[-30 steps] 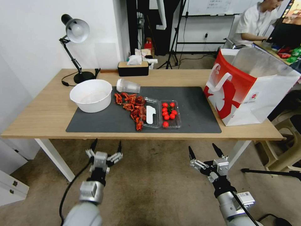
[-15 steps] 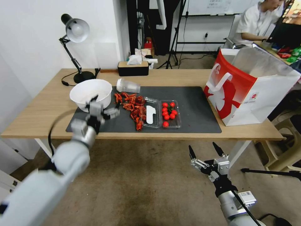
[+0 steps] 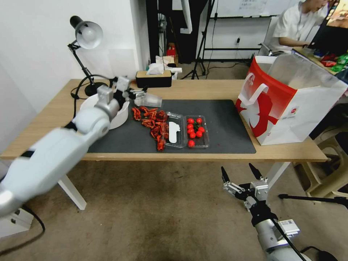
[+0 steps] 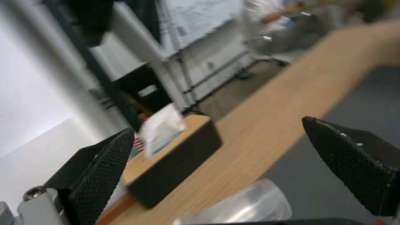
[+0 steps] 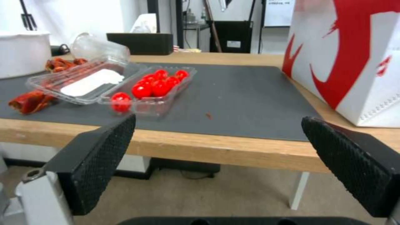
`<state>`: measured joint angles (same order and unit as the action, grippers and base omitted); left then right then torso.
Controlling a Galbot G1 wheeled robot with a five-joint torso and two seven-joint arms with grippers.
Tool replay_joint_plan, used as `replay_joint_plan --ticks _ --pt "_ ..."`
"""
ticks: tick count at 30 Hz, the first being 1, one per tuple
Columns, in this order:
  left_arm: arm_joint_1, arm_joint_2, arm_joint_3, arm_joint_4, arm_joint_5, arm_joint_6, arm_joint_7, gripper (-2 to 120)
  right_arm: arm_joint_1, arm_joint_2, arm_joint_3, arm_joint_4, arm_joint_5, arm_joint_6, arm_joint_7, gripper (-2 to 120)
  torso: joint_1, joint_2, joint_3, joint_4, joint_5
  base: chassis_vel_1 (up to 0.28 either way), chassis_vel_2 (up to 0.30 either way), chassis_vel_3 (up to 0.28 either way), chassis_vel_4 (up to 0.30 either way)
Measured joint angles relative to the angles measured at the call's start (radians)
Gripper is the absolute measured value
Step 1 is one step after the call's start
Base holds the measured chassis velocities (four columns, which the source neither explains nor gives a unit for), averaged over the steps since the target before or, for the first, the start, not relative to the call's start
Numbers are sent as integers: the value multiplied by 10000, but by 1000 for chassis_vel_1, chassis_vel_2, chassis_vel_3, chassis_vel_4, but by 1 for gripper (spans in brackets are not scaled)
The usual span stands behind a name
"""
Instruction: Pick up the trash from the table and place it into the takeout bag.
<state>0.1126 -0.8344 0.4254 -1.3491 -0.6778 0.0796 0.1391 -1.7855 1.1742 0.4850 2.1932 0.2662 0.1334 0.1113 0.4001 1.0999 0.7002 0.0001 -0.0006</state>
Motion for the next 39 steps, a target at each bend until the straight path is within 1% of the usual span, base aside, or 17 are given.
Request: replay_joint_plan --ticks 3,5,6,7,8,10,11,12,13,16,19,23,26,27,29,34,39 --pt "-1165 -827 648 1698 972 -454 1882 100 -52 23 73 -2 13 0 -9 100 1 0 0 -1 6 0 0 0 0" --pt "-1314 -947 718 1919 1082 -491 2110 100 -63 23 85 -2 17 1 -13 100 1 0 0 -2 6 0 0 0 0" --pt "-1754 -1362 871 2623 1506 -605 2951 100 -85 20 126 -6 32 2 -17 100 1 0 -1 -1 8 0 0 0 0" --pt "-1937 -1550 917 2953 1759 -663 3353 100 -88 19 145 -7 45 8 -18 100 0 0 -1 -3 9 0 0 0 0" --pt "-1937 -1550 917 2953 1759 -663 3353 100 -88 19 145 -7 45 8 -18 100 0 0 -1 -3 9 0 0 0 0" --pt "-2488 -2120 1017 4197 2787 -989 4756 100 -103 0 219 -10 94 15 -20 100 0 0 -1 -8 10 0 0 0 0" --pt "-2488 -2120 1017 4197 2787 -989 4756 100 -103 0 219 -10 94 15 -20 100 0 0 -1 -8 10 0 0 0 0" --pt "-2887 -2542 1041 5208 3626 -1152 5662 100 -120 -18 286 -14 171 25 -25 100 1 -1 0 0 7 0 0 0 0" --pt "-2887 -2542 1041 5208 3626 -1152 5662 100 -120 -18 286 -14 171 25 -25 100 1 -1 0 0 7 0 0 0 0" --pt "-3162 -2855 1056 5931 4091 -1202 6029 100 -140 -30 326 -30 208 70 -33 100 0 0 -2 3 8 0 0 0 0" --pt "-3546 -3565 860 7330 5250 -1562 6545 100 -167 -34 352 -44 235 199 -34 100 -2 0 -2 0 7 0 0 0 0" --pt "-3704 -3974 731 8013 5843 -1736 6896 100 -180 -34 352 -52 239 225 -35 100 -1 0 -1 -2 8 0 0 0 0" --pt "-3884 -4485 299 8883 6693 -2066 7892 100 -218 -34 376 -53 243 260 -38 100 -1 1 -2 -2 7 0 0 0 0" --pt "-3884 -4485 299 8883 6693 -2066 7892 100 -218 -34 376 -53 243 260 -38 100 -1 1 -2 -2 7 0 0 0 0" --pt "-3961 -4628 208 9195 7073 -2144 8328 100 -250 -33 395 -53 249 289 -50 100 -1 2 -2 -2 7 0 0 0 0" --pt "-4059 -4781 176 9588 7582 -2197 8345 100 -263 -23 367 -53 249 322 -68 100 -1 2 -2 1 7 0 0 0 0" --pt "-4061 -4900 181 9767 7951 -2159 7891 100 -313 15 266 -37 184 361 -83 100 -1 2 -2 -2 6 0 0 0 0"
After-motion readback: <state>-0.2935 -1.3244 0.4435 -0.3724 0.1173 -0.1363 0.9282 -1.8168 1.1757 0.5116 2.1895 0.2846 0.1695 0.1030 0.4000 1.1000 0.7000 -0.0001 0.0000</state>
